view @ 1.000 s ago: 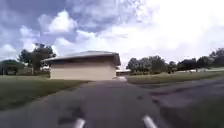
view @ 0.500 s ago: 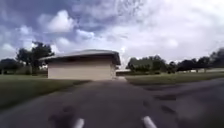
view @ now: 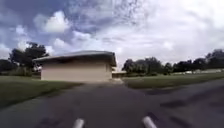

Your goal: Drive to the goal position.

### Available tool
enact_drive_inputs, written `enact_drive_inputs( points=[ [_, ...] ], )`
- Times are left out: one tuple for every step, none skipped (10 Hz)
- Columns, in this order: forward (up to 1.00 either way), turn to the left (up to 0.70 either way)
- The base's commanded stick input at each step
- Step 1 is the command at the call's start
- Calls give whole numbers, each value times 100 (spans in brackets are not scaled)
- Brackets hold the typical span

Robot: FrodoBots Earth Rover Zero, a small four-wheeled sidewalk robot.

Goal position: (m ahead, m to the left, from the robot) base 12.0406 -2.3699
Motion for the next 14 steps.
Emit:
enact_drive_inputs(
  points=[
    [69, 3],
    [69, 20],
    [69, 32],
    [69, 34],
    [69, 34],
    [69, 34],
    [69, 34],
    [69, 19],
    [69, 3],
    [69, 3],
    [69, 3],
    [69, 16],
    [69, 32],
    [69, 30]
  ],
)
